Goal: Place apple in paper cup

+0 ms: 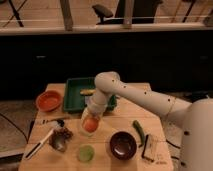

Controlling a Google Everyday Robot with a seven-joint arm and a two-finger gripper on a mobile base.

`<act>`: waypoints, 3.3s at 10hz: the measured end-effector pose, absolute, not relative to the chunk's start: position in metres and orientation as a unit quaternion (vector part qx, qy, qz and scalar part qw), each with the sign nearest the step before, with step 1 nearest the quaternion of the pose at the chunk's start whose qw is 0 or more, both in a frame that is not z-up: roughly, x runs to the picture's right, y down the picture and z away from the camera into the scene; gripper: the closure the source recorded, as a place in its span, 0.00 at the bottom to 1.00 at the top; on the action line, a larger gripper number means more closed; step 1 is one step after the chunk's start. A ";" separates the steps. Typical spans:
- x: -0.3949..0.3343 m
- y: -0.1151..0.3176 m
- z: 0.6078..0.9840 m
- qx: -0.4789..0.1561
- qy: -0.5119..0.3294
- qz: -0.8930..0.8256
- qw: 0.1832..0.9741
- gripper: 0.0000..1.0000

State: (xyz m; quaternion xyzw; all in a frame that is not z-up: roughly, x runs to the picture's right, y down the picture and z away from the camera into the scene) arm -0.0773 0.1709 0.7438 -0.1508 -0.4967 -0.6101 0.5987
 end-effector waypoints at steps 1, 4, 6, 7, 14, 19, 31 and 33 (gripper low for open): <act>-0.076 0.171 0.744 -0.151 -0.498 -0.608 0.600 0.45; -0.073 0.169 0.745 -0.149 -0.499 -0.605 0.602 0.41; -0.070 0.168 0.746 -0.147 -0.501 -0.602 0.604 0.38; -0.068 0.168 0.747 -0.147 -0.501 -0.601 0.605 0.38; -0.060 0.165 0.749 -0.136 -0.501 -0.596 0.613 0.20; -0.053 0.162 0.749 -0.130 -0.501 -0.592 0.618 0.20; -0.055 0.162 0.749 -0.129 -0.501 -0.593 0.617 0.20; -0.054 0.162 0.749 -0.129 -0.501 -0.593 0.617 0.20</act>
